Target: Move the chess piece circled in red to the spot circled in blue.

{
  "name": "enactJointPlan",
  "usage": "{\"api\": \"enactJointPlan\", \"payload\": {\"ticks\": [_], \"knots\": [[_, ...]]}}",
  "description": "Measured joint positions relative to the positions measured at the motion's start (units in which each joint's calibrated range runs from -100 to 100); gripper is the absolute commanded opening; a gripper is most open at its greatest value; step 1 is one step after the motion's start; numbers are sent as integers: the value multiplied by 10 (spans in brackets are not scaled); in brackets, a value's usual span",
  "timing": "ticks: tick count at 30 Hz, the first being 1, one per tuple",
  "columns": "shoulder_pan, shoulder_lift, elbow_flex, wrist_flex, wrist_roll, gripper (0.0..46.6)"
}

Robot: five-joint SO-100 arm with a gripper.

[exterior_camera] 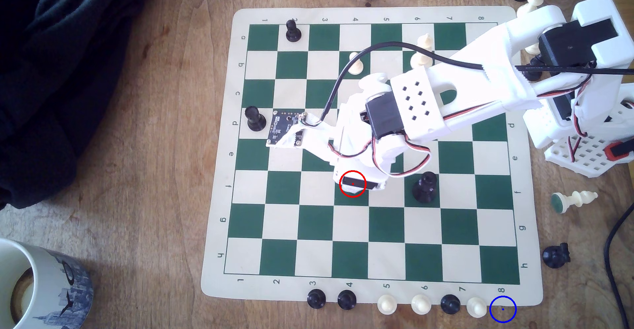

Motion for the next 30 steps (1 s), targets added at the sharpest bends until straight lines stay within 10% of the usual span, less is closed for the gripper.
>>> {"api": "enactJointPlan", "payload": {"ticks": [17, 30], "knots": [[-27, -30, -153, 142, -3, 7], [-237, -214, 10, 189, -2, 8]]}}
